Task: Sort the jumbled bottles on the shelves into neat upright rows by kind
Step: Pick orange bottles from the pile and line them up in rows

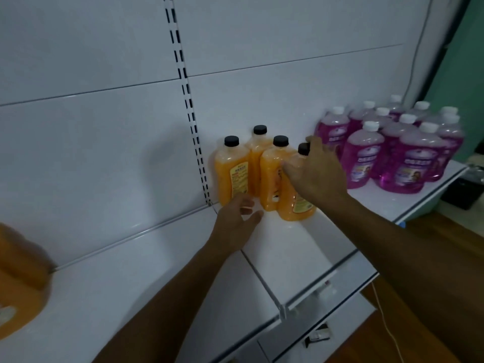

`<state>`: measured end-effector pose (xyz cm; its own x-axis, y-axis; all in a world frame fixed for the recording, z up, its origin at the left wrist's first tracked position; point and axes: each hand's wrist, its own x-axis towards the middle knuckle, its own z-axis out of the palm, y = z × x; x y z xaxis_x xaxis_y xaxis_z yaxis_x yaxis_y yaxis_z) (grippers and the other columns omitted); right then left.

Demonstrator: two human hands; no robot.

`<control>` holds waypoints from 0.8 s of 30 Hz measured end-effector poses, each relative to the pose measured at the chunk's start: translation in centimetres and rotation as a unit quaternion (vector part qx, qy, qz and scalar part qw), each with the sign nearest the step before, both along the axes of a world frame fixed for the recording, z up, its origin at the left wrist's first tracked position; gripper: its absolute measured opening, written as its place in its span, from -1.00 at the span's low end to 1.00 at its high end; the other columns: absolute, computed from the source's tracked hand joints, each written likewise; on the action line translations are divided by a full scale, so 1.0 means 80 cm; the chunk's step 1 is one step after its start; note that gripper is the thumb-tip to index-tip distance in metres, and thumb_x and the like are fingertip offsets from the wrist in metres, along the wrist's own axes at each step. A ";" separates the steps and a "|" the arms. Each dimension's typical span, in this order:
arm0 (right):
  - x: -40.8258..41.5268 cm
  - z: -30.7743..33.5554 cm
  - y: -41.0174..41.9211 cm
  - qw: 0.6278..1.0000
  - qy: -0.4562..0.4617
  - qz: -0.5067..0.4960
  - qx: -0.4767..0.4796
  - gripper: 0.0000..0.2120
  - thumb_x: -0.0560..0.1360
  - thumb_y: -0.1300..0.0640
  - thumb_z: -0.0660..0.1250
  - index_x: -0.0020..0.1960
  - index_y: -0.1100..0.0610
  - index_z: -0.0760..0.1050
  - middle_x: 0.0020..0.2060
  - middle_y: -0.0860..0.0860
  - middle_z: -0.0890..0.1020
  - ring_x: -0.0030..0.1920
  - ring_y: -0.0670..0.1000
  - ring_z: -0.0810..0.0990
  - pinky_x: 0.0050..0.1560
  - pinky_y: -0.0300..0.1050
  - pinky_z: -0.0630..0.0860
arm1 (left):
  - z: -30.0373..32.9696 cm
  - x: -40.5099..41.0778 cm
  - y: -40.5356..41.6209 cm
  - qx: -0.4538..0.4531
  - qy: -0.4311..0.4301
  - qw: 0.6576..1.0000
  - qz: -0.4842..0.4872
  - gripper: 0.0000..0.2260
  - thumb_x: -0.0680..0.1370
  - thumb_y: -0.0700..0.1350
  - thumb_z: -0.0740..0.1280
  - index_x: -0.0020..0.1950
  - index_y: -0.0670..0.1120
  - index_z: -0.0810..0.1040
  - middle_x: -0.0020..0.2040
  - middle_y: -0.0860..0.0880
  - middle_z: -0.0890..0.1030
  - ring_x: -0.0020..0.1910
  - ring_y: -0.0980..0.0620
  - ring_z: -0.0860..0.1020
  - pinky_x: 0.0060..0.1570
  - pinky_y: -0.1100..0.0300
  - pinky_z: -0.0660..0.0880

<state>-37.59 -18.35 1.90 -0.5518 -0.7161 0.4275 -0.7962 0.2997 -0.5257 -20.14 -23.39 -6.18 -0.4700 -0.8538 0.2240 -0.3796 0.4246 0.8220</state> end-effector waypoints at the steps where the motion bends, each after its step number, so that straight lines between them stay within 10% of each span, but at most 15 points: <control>1: -0.002 0.000 0.000 1.000 0.008 0.004 -0.011 -0.43 0.43 -0.18 0.33 0.31 0.07 0.30 0.19 0.05 0.50 0.20 0.14 0.47 0.02 0.09 0.52 | 0.001 -0.005 0.002 0.004 0.004 1.000 -0.003 -0.70 0.54 -0.05 0.38 0.25 -0.05 0.47 0.14 0.07 0.54 0.03 0.15 0.53 -0.10 0.41 0.43; 10: 0.047 0.002 0.002 0.995 0.009 0.088 -0.044 -0.72 0.55 -0.16 0.21 0.03 0.05 0.36 -0.10 -0.05 0.51 -0.06 0.06 0.52 -0.15 0.00 0.47 | 0.000 0.006 0.016 -0.019 0.024 0.999 -0.034 -0.48 0.49 0.04 0.43 0.41 0.05 0.35 0.25 0.16 0.48 0.15 0.17 0.47 -0.02 0.40 0.37; 18: 0.166 0.019 -0.028 0.968 -0.048 0.243 -0.047 -0.69 0.49 -0.20 0.29 -0.04 0.04 0.42 -0.17 -0.06 0.51 -0.14 -0.02 0.50 -0.23 -0.13 0.34 | -0.002 0.118 0.012 0.041 0.090 0.994 0.046 -0.66 0.52 -0.07 0.41 0.27 0.03 0.44 0.15 0.14 0.57 0.11 0.11 0.57 0.04 0.21 0.56; 24: 0.253 0.014 -0.044 0.904 -0.084 0.417 0.030 -0.51 0.44 -0.13 0.41 0.33 -0.11 0.39 0.16 -0.02 0.49 0.13 -0.03 0.47 0.06 -0.19 0.39 | -0.010 0.230 0.016 0.042 0.150 0.975 0.162 -0.70 0.55 -0.11 0.39 0.26 0.00 0.46 0.14 0.06 0.60 0.10 0.00 0.59 0.09 0.03 0.58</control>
